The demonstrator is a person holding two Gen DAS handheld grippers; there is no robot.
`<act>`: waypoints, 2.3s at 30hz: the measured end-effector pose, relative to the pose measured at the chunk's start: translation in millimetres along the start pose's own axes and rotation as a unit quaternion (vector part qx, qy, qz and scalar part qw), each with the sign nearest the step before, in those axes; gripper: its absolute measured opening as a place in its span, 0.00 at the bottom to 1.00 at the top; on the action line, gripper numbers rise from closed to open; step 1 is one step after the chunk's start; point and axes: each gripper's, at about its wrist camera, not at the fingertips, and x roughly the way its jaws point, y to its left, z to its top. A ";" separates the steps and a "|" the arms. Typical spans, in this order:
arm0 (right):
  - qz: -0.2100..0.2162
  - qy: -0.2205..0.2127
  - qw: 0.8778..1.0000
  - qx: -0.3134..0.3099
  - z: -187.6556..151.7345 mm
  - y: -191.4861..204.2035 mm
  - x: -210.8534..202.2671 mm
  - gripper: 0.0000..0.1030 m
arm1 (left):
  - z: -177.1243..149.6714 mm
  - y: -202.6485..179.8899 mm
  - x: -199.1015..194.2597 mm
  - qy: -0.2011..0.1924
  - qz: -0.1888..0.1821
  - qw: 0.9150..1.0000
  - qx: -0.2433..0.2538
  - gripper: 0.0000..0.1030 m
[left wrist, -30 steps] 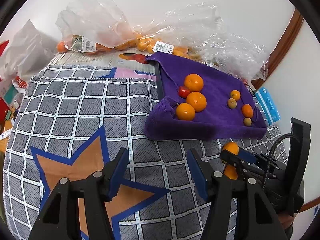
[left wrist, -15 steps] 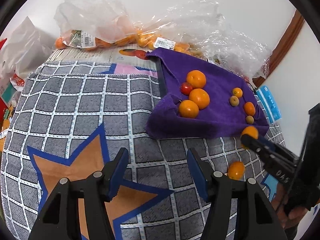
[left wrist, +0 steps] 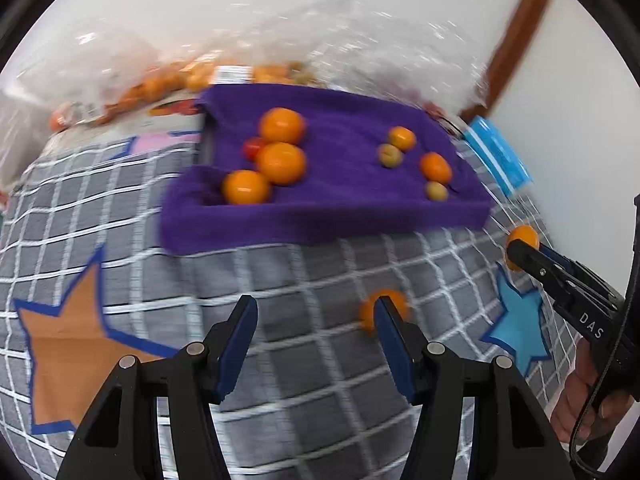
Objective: Organize fruits
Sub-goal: 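Close the left tool on the other orange beside the towel, then lift and carry both held oranges over the purple towel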
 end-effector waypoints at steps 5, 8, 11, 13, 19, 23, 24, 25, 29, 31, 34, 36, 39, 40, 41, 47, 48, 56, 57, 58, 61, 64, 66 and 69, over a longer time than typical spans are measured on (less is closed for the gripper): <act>-0.024 0.004 1.000 0.012 -15.4 -31.6 -10.4 0.37 | 0.4 -36.0 17.3 0.016 -0.012 0.999 0.033 0.57; -0.033 0.008 0.999 0.014 -23.8 -44.6 -13.6 0.37 | -2.1 -47.2 27.2 0.028 -0.009 0.999 0.045 0.57; -0.036 0.019 0.999 0.010 -31.2 -48.3 -8.3 0.37 | -4.6 -49.1 34.4 0.037 0.001 0.998 0.047 0.57; -0.035 0.026 0.999 0.002 -34.0 -45.7 -1.5 0.37 | -5.0 -47.3 38.9 0.042 0.005 0.998 0.042 0.57; -0.014 0.053 0.998 -0.014 -41.6 -31.0 23.9 0.37 | -6.6 -38.9 48.9 0.055 -0.004 0.998 0.032 0.34; -0.015 0.056 0.998 -0.019 -46.6 -26.4 32.1 0.38 | -5.9 -37.1 48.4 0.051 0.002 0.998 0.034 0.32; -0.014 0.057 0.998 -0.019 -46.3 -26.4 32.6 0.38 | -5.5 -36.8 48.1 0.050 0.004 0.998 0.034 0.32; -0.013 0.058 0.998 -0.017 -45.8 -27.3 33.2 0.38 | -5.3 -36.4 48.1 0.050 0.005 0.998 0.033 0.32; -0.016 0.066 0.998 -0.018 -46.8 -28.7 37.4 0.39 | -3.9 -35.0 48.2 0.049 0.007 0.998 0.031 0.32; -0.016 0.062 0.998 -0.016 -47.5 -29.0 36.8 0.38 | -4.0 -35.3 47.4 0.048 0.008 0.998 0.031 0.32; -0.014 0.062 0.998 -0.014 -47.1 -28.8 37.2 0.38 | -4.2 -35.8 47.4 0.049 0.010 0.998 0.031 0.32; -0.015 0.060 0.998 -0.017 -47.4 -27.8 37.4 0.38 | -4.4 -35.6 47.6 0.049 0.010 0.998 0.028 0.32; -0.017 0.058 0.998 -0.015 -47.7 -27.2 37.4 0.38 | -4.3 -34.0 47.4 0.049 0.008 0.998 0.023 0.32; -0.016 0.058 0.998 -0.014 -47.7 -27.5 37.3 0.38 | -4.2 -33.8 47.4 0.049 0.008 0.999 0.022 0.32; -0.016 0.059 0.998 -0.013 -47.6 -27.7 37.2 0.38 | -4.1 -33.7 47.4 0.049 0.008 0.999 0.022 0.32; -0.013 0.070 0.997 -0.010 -45.8 -27.3 40.2 0.38 | -3.8 -32.7 47.6 0.048 0.003 0.999 0.017 0.32; -0.012 0.069 0.998 -0.008 -46.3 -27.6 40.6 0.38 | -3.9 -32.5 47.6 0.048 0.003 0.999 0.016 0.32; -0.016 0.058 0.998 -0.005 -46.9 -26.6 40.2 0.37 | -3.9 -30.2 45.8 0.048 -0.007 0.999 0.011 0.32; -0.017 0.057 0.998 -0.005 -47.0 -25.7 39.6 0.37 | -3.8 -30.0 45.1 0.048 -0.008 0.999 0.010 0.32; -0.017 0.056 0.998 -0.007 -47.1 -24.4 38.5 0.37 | -3.9 -29.7 44.2 0.048 -0.008 0.999 0.009 0.32; -0.012 0.053 0.998 -0.012 -45.4 -18.9 33.9 0.37 | -5.1 -28.1 40.1 0.048 -0.007 0.999 0.005 0.32; -0.011 0.047 0.999 -0.018 -41.3 -12.7 28.7 0.37 | -7.2 -27.0 31.9 0.044 -0.007 0.999 0.001 0.32; -0.007 0.044 0.999 -0.019 -37.9 -8.4 25.0 0.37 | -8.4 -25.4 25.9 0.041 -0.006 0.999 -0.002 0.32; -0.001 0.036 0.999 -0.020 -33.3 -2.3 18.1 0.37 | -9.8 -22.2 14.5 0.035 -0.008 0.999 -0.011 0.32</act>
